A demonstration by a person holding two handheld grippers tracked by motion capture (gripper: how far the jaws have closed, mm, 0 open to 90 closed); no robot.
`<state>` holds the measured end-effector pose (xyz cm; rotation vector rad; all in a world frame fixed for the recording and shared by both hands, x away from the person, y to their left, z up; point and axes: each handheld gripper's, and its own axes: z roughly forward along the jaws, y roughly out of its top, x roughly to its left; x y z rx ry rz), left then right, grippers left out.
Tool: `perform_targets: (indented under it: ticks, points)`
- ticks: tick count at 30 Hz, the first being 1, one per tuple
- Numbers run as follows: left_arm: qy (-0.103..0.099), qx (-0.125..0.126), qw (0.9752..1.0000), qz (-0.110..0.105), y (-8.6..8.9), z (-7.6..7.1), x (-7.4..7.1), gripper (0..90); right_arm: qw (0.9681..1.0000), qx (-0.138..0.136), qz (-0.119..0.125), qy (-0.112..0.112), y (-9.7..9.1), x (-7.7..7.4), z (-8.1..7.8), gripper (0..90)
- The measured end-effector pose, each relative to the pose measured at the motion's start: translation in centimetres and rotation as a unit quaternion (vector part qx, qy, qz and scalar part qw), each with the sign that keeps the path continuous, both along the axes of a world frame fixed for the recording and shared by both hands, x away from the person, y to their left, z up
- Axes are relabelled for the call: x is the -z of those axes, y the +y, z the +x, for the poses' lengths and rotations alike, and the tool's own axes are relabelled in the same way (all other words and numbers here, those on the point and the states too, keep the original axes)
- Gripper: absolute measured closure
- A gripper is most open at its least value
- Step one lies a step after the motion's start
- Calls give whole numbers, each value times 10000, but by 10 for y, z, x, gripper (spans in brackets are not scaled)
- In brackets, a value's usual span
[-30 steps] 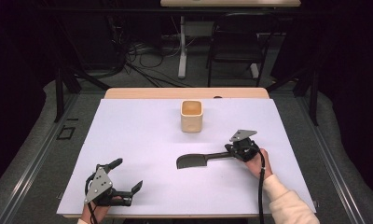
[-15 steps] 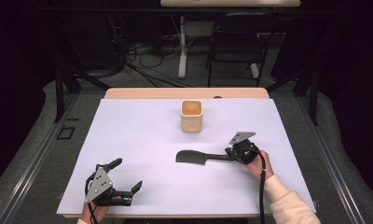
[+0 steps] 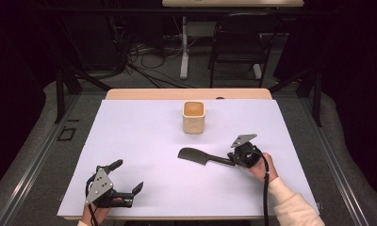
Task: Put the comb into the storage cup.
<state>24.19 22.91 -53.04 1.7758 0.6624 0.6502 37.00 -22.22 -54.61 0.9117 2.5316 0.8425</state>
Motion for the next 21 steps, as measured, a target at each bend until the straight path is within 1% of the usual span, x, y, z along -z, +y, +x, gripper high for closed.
perform_targets:
  ticks: [3, 7, 10, 14, 16, 17, 19, 20, 21]
  points:
    - [5, 3, 10000, 12, 0, 0, 0, 0, 10000, -45, -31, 63, 0, -1, -1, 900]
    - [4, 10, 10000, 41, -1, 0, 0, 1, 9999, -92, -32, 75, 2, 0, -2, 900]
    - [6, 22, 10000, 36, -1, 0, 0, 1, 9998, -136, -106, 139, 3, -3, -3, 897]
    - [9, 27, 10000, 30, 0, 0, 0, 1, 9999, -101, -70, 105, 3, -6, -4, 881]
    - [2, 40, 10000, 31, 0, 0, 0, 1, 9999, -79, -82, 91, 1, -7, -4, 843]
    - [4, 39, 10000, 36, 0, 0, 0, 1, 9999, -71, -81, 43, 1, -8, -4, 823]
    - [10, 46, 10000, 36, 0, 0, 0, 1, 9999, -82, -113, -13, -1, -10, -4, 760]
    - [15, 44, 10000, 29, -1, 0, 0, 1, 9999, -59, -85, -67, -3, -10, -4, 732]
    - [14, 45, 10000, 27, 0, 0, 0, 1, 9999, -64, -67, -64, -4, -12, -4, 698]
